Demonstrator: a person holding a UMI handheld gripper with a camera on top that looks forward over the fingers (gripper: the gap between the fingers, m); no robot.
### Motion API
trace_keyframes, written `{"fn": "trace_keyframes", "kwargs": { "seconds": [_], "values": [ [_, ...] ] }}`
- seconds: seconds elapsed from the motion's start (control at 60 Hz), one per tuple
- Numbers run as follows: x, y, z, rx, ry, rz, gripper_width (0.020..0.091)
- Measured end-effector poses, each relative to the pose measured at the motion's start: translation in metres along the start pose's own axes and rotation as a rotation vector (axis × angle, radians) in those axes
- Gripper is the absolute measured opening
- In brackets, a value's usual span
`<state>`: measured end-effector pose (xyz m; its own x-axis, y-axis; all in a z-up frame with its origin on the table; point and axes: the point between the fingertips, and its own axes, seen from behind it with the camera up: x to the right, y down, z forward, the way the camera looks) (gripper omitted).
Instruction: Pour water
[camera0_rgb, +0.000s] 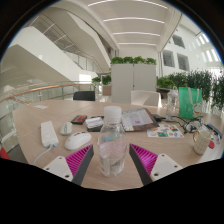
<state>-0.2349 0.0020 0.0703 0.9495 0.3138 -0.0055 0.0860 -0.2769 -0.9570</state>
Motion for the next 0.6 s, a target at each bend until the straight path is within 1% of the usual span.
{"fn": "trace_keyframes", "kwargs": {
  "seconds": [0.117,0.15,0.183,0.2,0.217,0.233,0.25,0.283,0.4,0.467,0.483,0.6],
  "values": [
    [0.003,-0.001,0.020,0.027,0.009,0.043,0.0839],
    [0.004,-0.003,0.026,0.036,0.008,0.040,0.0828],
    [0.002,-0.003,0.030,0.042,0.001,0.033,0.0785],
    [0.002,-0.003,0.031,0.042,-0.002,0.029,0.0733],
    [0.000,-0.002,0.032,0.037,-0.009,0.028,0.0647],
    [-0.002,-0.003,0.034,0.039,-0.018,0.031,0.0522],
    [-0.003,-0.001,0.035,0.034,-0.018,0.036,0.0505],
    [0.001,-0.003,0.037,0.035,-0.001,0.043,0.0496],
    [0.005,-0.001,0.039,0.026,0.030,0.041,0.0390],
    [0.004,-0.001,0.039,0.024,0.031,0.037,0.0352],
    [0.004,-0.001,0.039,0.023,0.027,0.033,0.0318],
    [0.003,-0.001,0.040,0.024,0.015,0.036,0.0318]
  ]
}}
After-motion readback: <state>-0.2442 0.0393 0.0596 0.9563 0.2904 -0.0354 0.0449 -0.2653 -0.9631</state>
